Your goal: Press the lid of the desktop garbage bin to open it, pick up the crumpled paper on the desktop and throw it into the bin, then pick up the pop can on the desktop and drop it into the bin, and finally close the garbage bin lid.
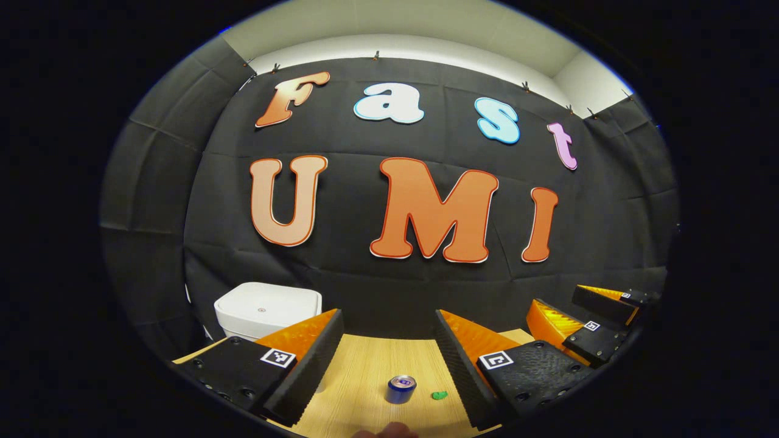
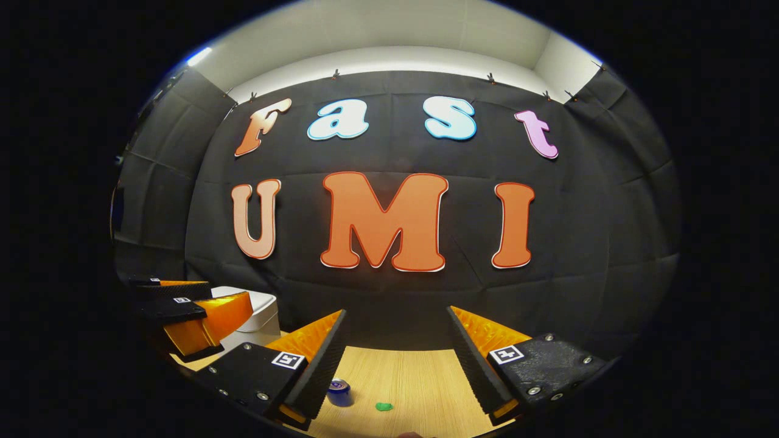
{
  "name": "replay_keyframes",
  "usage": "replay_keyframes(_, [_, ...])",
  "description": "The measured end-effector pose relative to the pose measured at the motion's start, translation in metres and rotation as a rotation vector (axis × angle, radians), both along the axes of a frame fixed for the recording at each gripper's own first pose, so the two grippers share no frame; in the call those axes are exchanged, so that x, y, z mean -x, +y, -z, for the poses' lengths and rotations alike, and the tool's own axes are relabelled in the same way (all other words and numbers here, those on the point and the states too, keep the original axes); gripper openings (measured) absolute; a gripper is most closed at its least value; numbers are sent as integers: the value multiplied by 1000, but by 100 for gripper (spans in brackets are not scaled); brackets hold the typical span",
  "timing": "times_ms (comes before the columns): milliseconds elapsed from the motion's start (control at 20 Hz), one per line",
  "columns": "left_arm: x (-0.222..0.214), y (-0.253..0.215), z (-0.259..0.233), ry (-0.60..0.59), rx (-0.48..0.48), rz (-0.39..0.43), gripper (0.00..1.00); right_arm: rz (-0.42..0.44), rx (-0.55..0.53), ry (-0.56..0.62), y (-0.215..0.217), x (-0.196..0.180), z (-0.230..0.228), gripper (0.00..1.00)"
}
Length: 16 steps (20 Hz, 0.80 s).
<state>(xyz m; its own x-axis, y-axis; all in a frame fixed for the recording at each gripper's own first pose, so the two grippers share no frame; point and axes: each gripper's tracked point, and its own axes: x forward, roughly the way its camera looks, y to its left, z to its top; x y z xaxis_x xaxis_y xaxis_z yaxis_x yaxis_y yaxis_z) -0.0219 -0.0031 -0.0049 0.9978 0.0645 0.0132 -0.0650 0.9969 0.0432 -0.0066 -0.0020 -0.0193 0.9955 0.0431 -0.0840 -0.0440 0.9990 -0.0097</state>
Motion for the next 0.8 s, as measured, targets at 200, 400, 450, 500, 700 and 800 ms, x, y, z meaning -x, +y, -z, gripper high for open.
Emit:
replay_keyframes(200, [-4, -2, 4, 8, -14, 13, 94, 7, 13, 3, -1, 3, 0, 94])
replay_keyframes(400, [-6, -3, 6, 13, -31, 15, 93, 16, 15, 5, -3, 3, 0, 94])
replay_keyframes(450, [-7, 0, 6, 10, -39, 7, 93, 19, 15, 5, -4, 2, 1, 94])
replay_keyframes(500, [-8, 3, 3, 6, -44, -1, 93, 20, 13, 6, -4, 2, 2, 94])
replay_keyframes(700, [-10, 18, 4, 11, -28, -33, 93, 28, 12, 19, -4, 0, 5, 94])
replay_keyframes(800, [-12, 26, 8, 26, -32, -51, 92, 30, 20, 21, -5, -1, 6, 94])
